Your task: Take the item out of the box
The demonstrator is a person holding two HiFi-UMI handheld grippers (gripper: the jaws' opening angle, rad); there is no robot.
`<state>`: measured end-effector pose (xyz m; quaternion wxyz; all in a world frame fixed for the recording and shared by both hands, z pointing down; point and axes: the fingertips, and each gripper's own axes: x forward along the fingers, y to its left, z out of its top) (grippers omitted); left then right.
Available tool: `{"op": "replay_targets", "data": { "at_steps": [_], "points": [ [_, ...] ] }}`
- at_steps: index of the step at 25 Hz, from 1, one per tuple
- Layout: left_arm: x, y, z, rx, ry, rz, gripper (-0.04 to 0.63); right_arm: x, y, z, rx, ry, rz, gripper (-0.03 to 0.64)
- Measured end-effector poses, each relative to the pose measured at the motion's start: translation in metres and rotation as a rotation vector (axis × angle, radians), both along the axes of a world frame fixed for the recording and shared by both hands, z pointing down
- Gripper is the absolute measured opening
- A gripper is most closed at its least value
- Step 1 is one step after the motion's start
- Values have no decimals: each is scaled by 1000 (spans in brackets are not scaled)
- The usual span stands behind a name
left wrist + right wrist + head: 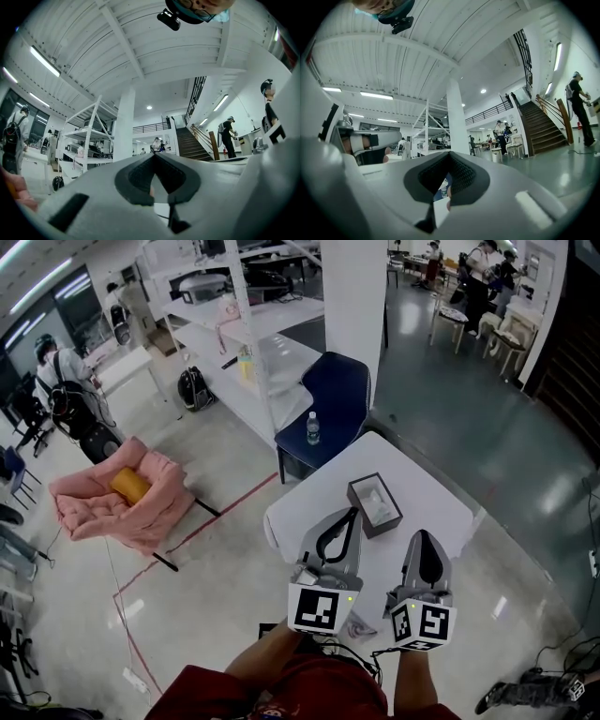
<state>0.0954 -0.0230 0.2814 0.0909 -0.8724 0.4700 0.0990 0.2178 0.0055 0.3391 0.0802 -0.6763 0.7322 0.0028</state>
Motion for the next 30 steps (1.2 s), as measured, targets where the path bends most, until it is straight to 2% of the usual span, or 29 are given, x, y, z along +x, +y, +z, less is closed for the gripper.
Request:
{"op": "replay_targets", "data": {
  "at_steps": [13,30],
  "points": [
    [5,-76,7,6,3,86,3,-2,-69,8,-5,8,66,2],
    [-61,-252,-5,37,-52,159,3,-72,-235,-7,-28,51,154,2]
  ]
}}
